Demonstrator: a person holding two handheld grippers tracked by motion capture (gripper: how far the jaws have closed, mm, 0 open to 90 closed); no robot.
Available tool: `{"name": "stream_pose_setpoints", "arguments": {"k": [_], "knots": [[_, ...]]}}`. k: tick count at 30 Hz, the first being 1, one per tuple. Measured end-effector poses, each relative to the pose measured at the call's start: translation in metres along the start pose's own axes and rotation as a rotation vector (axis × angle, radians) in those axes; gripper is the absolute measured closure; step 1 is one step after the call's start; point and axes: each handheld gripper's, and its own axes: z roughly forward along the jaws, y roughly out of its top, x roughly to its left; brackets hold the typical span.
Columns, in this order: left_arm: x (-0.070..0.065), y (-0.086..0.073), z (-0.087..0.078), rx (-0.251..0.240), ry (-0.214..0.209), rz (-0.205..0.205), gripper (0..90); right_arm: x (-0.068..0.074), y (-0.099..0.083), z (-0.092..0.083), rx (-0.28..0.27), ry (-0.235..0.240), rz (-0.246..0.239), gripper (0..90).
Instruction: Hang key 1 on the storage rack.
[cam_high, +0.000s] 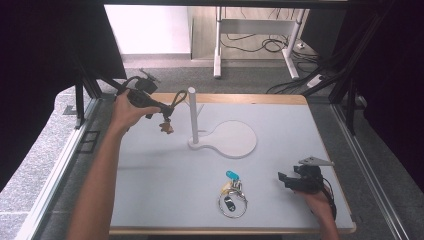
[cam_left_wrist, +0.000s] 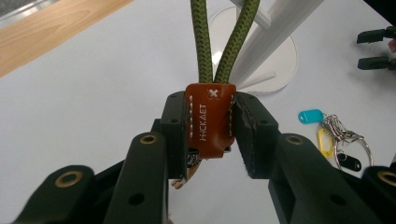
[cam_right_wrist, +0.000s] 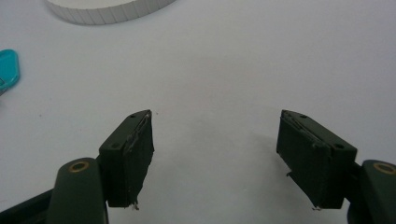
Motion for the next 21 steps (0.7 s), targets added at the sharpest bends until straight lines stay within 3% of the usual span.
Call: {"name": "stream_pose_setpoints", "arguments": {"k": [21], "knots": [[-0.011, 0.002, 0.023, 0.067, 0.003, 0.059, 65.8, -0.002, -0.001, 0.001, 0.004, -0.003, 0.001, 27.3]]}}
